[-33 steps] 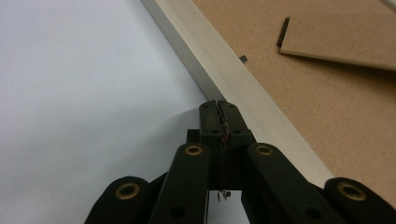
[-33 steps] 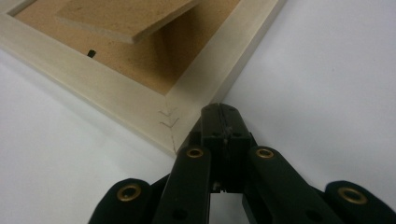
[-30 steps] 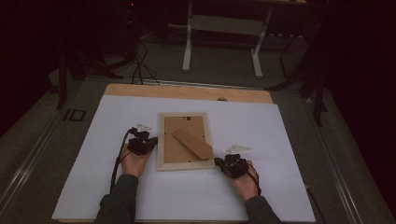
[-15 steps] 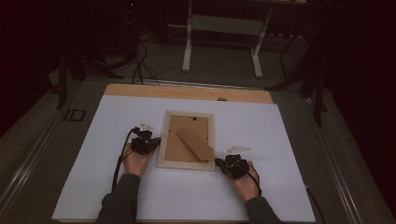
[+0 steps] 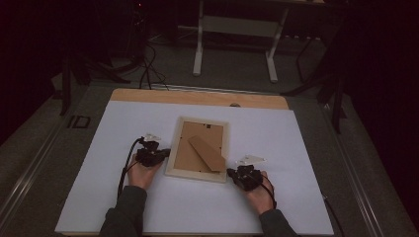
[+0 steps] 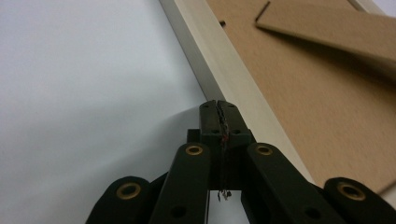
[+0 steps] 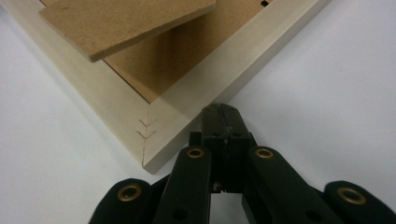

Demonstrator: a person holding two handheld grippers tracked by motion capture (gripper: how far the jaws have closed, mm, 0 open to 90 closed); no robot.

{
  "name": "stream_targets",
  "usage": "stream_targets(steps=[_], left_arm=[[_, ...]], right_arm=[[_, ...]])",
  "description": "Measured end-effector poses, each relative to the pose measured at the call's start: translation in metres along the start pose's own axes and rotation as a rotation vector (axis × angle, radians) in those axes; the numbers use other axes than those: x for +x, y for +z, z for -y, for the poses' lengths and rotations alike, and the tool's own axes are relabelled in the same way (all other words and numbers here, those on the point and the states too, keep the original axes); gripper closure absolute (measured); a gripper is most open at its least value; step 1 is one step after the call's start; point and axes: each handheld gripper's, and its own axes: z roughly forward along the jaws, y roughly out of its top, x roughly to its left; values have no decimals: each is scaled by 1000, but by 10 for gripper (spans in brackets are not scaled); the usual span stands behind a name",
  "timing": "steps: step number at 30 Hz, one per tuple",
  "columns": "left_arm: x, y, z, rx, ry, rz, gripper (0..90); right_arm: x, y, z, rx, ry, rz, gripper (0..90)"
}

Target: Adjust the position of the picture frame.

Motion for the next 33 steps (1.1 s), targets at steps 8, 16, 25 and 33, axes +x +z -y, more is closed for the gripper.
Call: stream_targets(steps=[8, 16, 25, 33], left_arm=[[0, -3, 2, -1, 24, 0, 900], [7, 5, -10, 14, 22, -24, 900], [17, 6, -15, 32, 12, 20, 900], [8, -20, -6, -59, -2, -8, 900]], right_arm=[[3, -1, 1, 4, -11, -14, 900], [14, 0, 1, 9, -40, -31, 900], [17, 2, 0, 5, -58, -51, 900], [18, 3, -1, 3, -68, -53, 900]])
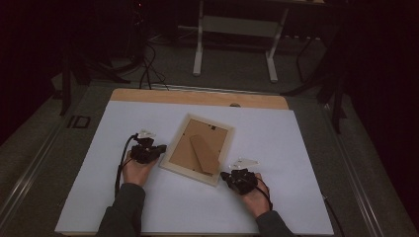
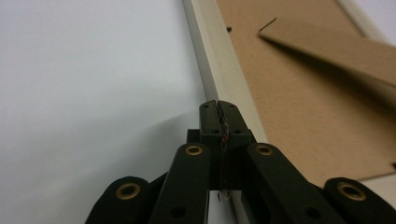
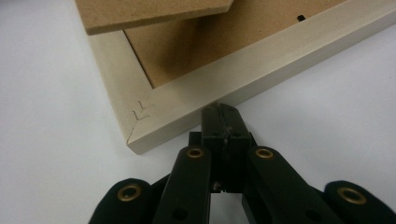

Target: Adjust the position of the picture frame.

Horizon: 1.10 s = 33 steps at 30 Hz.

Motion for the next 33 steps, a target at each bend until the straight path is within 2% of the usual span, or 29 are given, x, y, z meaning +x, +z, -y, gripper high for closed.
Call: stream_targets(steps=[2, 4, 7, 11, 15, 23, 33], left_arm=[[-5, -11, 3, -28, 7, 8, 900], [-10, -20, 6, -41, 34, 9, 900], [-18, -29, 14, -40, 66, 2, 900], [-22, -36, 25, -33, 86, -19, 900], [-23, -39, 31, -16, 95, -36, 900], [-23, -40, 37, -6, 99, -37, 883], [-21, -43, 42, 2, 84, -42, 865]], right_arm=[[0, 0, 0, -1, -4, 3, 900], [1, 0, 0, 1, -7, 1, 900], [0, 0, 0, 1, -7, -3, 900], [1, 0, -1, 3, -10, -2, 900], [2, 1, -1, 4, -16, -4, 900], [7, 2, -2, 3, -35, -15, 900], [19, 8, -6, 3, -70, -36, 900]])
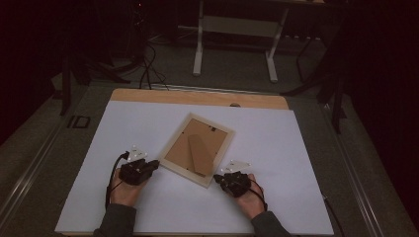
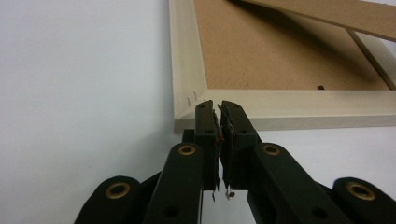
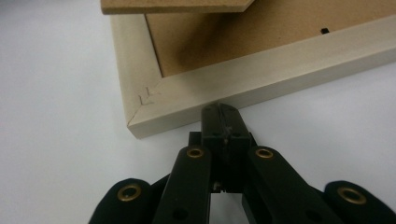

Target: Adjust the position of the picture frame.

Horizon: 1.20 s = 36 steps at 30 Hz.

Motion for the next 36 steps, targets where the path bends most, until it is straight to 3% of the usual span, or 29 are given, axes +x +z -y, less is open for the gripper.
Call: stream_targets(steps=[7, 28, 30, 36], left_arm=[[4, 1, 1, 9, -36, 11, 864], [3, 12, -1, 55, -8, -7, 900], [3, 14, -1, 56, -12, -7, 900], [0, 19, -2, 66, -6, -5, 900]], right_arm=[[6, 5, -4, 4, -20, -10, 900], [30, 30, -31, 31, -90, -102, 900], [28, 29, -31, 20, -98, -104, 900], [6, 19, -35, -16, -47, -68, 899]])
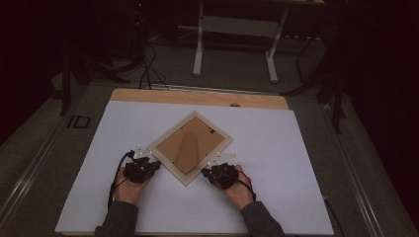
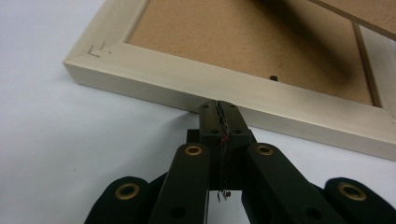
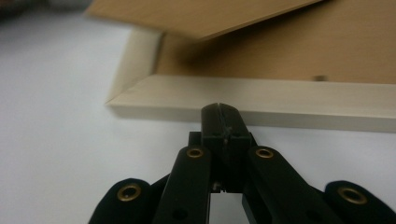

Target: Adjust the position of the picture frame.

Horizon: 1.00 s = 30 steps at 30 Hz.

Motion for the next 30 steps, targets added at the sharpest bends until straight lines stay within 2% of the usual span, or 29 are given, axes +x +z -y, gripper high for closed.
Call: stream_targets(steps=[8, 9, 10, 11, 15, 23, 30], left_arm=[[0, 0, 0, -7, 2, 1, 900], [0, 0, 0, -7, 2, 1, 900], [0, 0, 0, -2, 3, -1, 900], [0, 0, 0, 2, 3, -4, 900], [1, 2, 0, 14, -3, -11, 900], [1, 4, 0, 5, -8, -14, 900], [1, 6, -1, 1, -12, -22, 900]], right_arm=[[-45, -10, -10, -47, 68, 118, 900], [-45, -10, -10, -47, 68, 118, 900], [-49, -11, -11, -52, 76, 126, 899], [-59, -11, -13, -60, 89, 156, 899], [-77, -11, -15, -65, 129, 198, 899], [-106, -10, -17, -85, 230, 238, 899], [-116, -8, -16, -79, 264, 264, 899]])
